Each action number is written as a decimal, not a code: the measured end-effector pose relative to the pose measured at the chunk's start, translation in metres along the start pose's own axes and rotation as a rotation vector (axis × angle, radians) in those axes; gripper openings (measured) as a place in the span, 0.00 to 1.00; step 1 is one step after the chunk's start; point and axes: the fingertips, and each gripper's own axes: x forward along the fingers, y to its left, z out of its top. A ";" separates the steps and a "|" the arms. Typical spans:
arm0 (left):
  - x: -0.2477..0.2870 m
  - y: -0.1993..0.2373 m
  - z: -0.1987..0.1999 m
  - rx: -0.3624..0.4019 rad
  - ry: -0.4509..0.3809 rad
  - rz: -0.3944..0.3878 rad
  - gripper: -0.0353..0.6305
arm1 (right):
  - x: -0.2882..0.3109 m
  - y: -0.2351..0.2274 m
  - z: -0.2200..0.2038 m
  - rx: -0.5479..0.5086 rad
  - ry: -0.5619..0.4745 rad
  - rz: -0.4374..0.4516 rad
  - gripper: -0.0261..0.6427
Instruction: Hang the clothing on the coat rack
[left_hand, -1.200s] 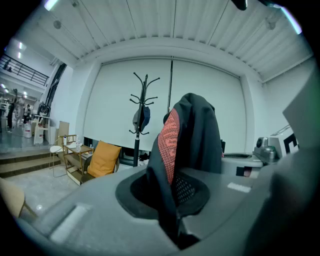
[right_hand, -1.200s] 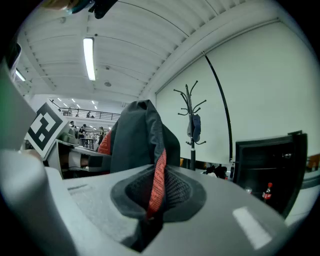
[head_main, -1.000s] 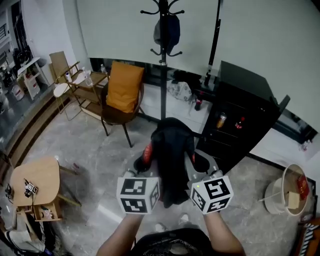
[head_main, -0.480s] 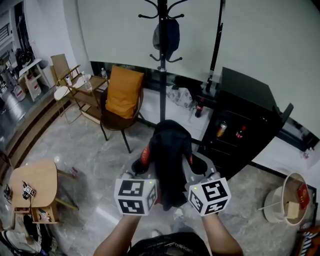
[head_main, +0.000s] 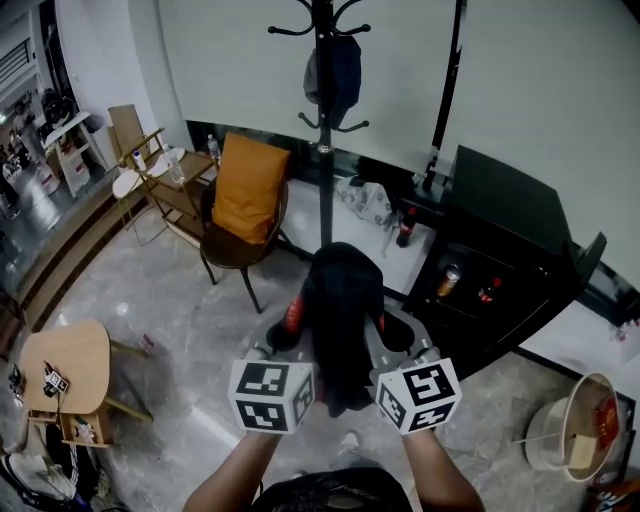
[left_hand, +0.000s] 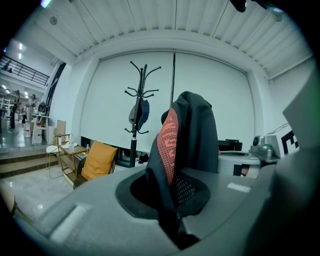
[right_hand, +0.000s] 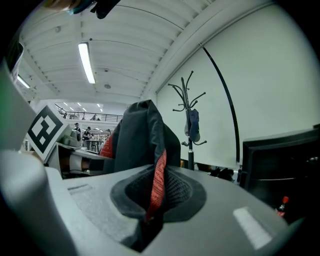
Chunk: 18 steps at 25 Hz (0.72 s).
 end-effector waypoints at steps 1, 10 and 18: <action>0.006 -0.001 0.001 0.002 0.003 0.002 0.09 | 0.004 -0.006 0.000 0.002 -0.001 0.002 0.08; 0.057 -0.009 0.009 0.015 0.022 0.028 0.09 | 0.028 -0.055 0.004 0.007 -0.009 0.024 0.08; 0.101 -0.012 0.018 0.021 0.028 0.058 0.09 | 0.050 -0.093 0.006 0.003 -0.008 0.055 0.08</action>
